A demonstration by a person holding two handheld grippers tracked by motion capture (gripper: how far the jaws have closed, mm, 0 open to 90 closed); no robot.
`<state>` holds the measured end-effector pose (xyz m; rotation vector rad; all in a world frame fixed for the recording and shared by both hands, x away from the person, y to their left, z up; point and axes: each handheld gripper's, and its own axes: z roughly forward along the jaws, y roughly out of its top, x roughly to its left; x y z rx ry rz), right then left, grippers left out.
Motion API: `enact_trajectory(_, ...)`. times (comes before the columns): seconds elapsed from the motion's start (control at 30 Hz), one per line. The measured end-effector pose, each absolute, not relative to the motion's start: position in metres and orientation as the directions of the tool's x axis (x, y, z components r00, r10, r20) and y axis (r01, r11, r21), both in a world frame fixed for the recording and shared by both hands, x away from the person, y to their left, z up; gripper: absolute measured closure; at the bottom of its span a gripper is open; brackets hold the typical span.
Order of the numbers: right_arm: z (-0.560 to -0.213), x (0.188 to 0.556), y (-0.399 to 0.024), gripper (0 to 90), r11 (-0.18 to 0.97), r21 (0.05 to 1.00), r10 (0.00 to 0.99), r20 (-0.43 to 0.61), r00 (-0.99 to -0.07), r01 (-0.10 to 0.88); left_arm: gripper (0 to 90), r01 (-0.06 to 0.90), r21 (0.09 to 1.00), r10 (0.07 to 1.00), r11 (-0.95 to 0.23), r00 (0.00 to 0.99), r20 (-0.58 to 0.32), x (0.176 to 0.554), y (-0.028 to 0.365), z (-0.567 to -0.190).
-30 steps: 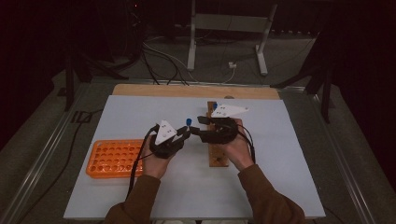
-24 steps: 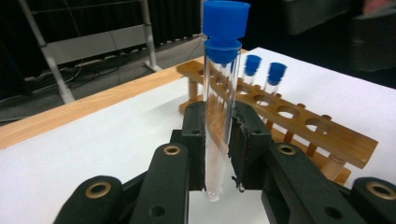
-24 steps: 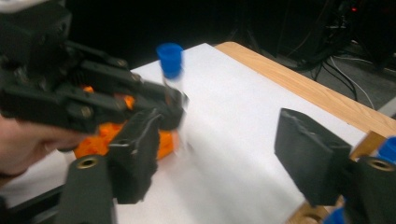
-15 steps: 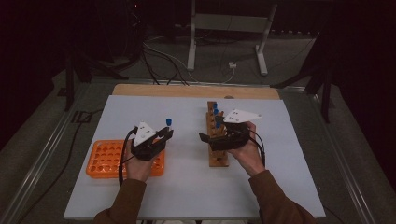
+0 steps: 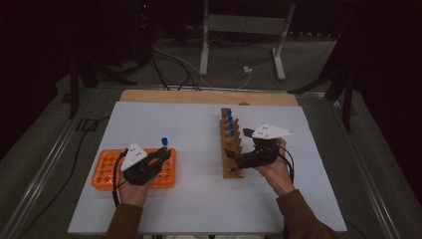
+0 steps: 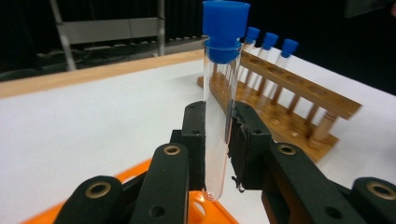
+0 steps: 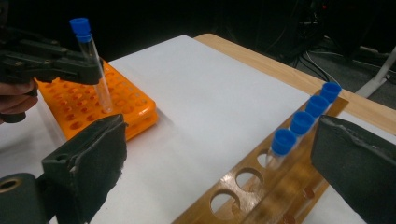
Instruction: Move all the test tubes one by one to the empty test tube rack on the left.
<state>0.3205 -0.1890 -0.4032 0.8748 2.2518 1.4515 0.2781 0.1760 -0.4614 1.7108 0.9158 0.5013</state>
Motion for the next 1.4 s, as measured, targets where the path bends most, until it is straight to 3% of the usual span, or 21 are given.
enact_trajectory(0.73,-0.425,0.310,-0.220,3.4,0.193,0.908,0.659,0.162,-0.735,0.373,78.1,0.357,0.919,0.758,-0.166,0.643,-0.113,0.253,0.182,-0.476)
enact_trajectory(1.4,-0.431,0.309,-0.225,3.8,0.180,0.908,0.654,0.177,-0.735,0.379,78.6,0.433,0.849,0.764,-0.301,0.643,-0.057,0.249,0.175,-0.493)
